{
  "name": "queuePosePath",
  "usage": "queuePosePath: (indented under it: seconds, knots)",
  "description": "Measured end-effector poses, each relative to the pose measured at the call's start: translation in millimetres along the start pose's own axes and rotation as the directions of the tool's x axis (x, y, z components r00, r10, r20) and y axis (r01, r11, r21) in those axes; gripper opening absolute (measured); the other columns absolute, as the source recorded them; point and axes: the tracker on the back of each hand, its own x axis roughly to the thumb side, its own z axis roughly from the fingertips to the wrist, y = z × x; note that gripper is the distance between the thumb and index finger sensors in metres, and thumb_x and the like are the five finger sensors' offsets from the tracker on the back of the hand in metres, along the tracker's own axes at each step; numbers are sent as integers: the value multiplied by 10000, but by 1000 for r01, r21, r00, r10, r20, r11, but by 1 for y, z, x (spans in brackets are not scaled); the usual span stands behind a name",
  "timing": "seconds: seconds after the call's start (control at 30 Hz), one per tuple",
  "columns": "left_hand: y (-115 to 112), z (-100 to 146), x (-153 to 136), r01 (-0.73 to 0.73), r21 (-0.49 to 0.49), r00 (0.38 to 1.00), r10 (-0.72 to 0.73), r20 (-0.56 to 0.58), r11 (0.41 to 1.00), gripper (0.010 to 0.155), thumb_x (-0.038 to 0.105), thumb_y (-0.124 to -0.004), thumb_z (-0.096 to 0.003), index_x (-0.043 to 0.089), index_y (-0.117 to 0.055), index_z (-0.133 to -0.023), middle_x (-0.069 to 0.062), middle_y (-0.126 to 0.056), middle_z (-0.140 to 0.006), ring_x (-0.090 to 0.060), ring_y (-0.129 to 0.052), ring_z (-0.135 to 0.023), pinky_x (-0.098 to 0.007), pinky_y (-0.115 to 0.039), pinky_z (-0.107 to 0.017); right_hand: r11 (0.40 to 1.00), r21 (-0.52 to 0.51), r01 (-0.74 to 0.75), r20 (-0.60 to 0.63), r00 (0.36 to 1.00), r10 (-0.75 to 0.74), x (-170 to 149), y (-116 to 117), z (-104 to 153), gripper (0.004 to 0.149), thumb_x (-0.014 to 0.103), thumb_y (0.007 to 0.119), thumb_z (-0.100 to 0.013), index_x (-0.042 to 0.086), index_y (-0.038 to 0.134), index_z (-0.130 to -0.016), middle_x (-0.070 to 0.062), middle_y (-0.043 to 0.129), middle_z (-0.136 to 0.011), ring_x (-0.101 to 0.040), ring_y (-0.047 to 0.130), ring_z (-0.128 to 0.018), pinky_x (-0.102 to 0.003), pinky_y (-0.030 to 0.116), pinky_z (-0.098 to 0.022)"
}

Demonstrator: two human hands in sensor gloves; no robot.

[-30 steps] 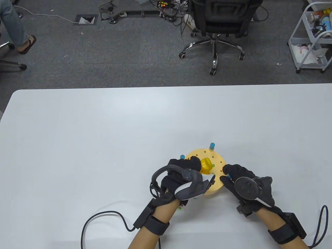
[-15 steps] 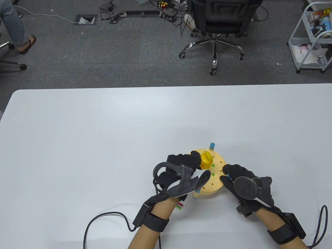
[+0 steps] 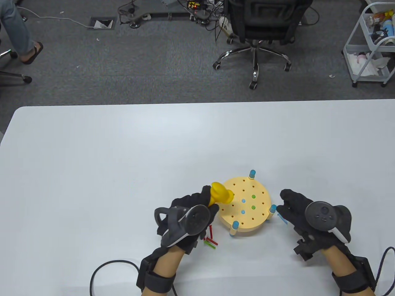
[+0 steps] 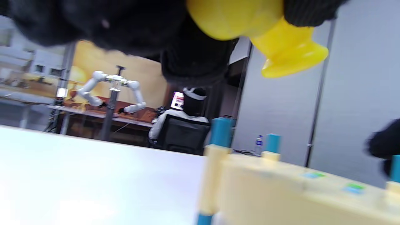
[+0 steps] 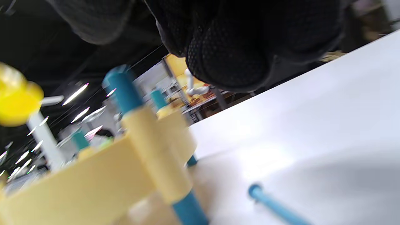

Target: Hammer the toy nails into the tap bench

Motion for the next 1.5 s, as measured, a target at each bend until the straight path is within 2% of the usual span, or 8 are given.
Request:
queuePosePath:
  seconds: [0.17, 0.33, 0.37, 0.57, 0.8, 1.33, 1.4, 1.5]
  knots:
    - [-5, 1, -42, -198, -38, 973, 191, -132, 980, 663, 545, -665, -379, 199, -653, -944, -103, -978, -536, -183, -905, -199, -426, -795, -272, 960, 187, -207, -11, 977, 213, -16, 25, -5, 586, 433, 726, -439, 160, 662, -954, -130, 854, -784, -212, 954, -511, -405, 811, -434]
    - [-8, 1, -50, -157, -51, 975, 146, -166, 986, 666, 547, -665, -379, 197, -655, -944, -103, -980, -535, -182, -906, -196, -425, -796, -270, 889, 227, -398, 122, 917, 379, -14, 58, -6, 648, 441, 785, -397, 185, 645, -976, -100, 834, -819, -186, 940, -548, -386, 813, -457]
    - [-9, 1, -49, -147, -54, 977, 136, -165, 988, 666, 548, -665, -378, 197, -656, -943, -102, -980, -534, -179, -906, -196, -423, -797, -270, 848, 310, -429, 130, 903, 409, -14, 64, -8, 662, 438, 783, -422, 196, 596, -1009, -91, 779, -849, -173, 893, -571, -381, 785, -501]
    - [-9, 1, -45, -139, -60, 980, 129, -149, 988, 666, 547, -667, -377, 194, -660, -942, -103, -983, -530, -180, -907, -192, -424, -798, -266, 826, 266, -497, 205, 866, 455, -4, 68, -5, 544, 339, 772, -470, 221, 642, -985, -45, 816, -787, -123, 919, -493, -340, 826, -481]
    - [-9, 2, -45, -141, -57, 982, 132, -138, 988, 667, 546, -668, -377, 191, -661, -942, -105, -984, -529, -180, -908, -190, -425, -799, -264, 784, 259, -564, 250, 823, 510, 1, 72, -2, 579, 336, 755, -452, 128, 634, -979, -90, 810, -756, -105, 917, -400, -341, 841, -419]
    - [-9, 9, -41, -145, -58, 983, 138, -120, 988, 669, 546, -669, -378, 185, -664, -941, -105, -987, -523, -179, -909, -183, -423, -801, -256, 618, 268, -739, 324, 674, 664, 4, 81, 6, 478, 376, 589, -486, 202, 520, -926, -36, 707, -798, -101, 877, -461, -324, 808, -457]
    - [-8, 9, -40, -138, -50, 985, 132, -110, 989, 669, 546, -669, -377, 185, -665, -940, -105, -987, -523, -178, -909, -182, -422, -801, -256, 646, 230, -728, 327, 683, 653, 4, 75, 9, 468, 378, 590, -480, 202, 524, -908, -62, 739, -823, -100, 915, -445, -298, 830, -415]
    - [-6, 10, -39, -135, -46, 986, 130, -102, 990, 668, 545, -670, -377, 185, -666, -940, -106, -988, -521, -179, -909, -181, -423, -801, -255, 805, 140, -576, 282, 803, 526, 0, 59, 9, 463, 363, 680, -434, 180, 629, -856, -68, 849, -728, -65, 969, -320, -258, 880, -298]
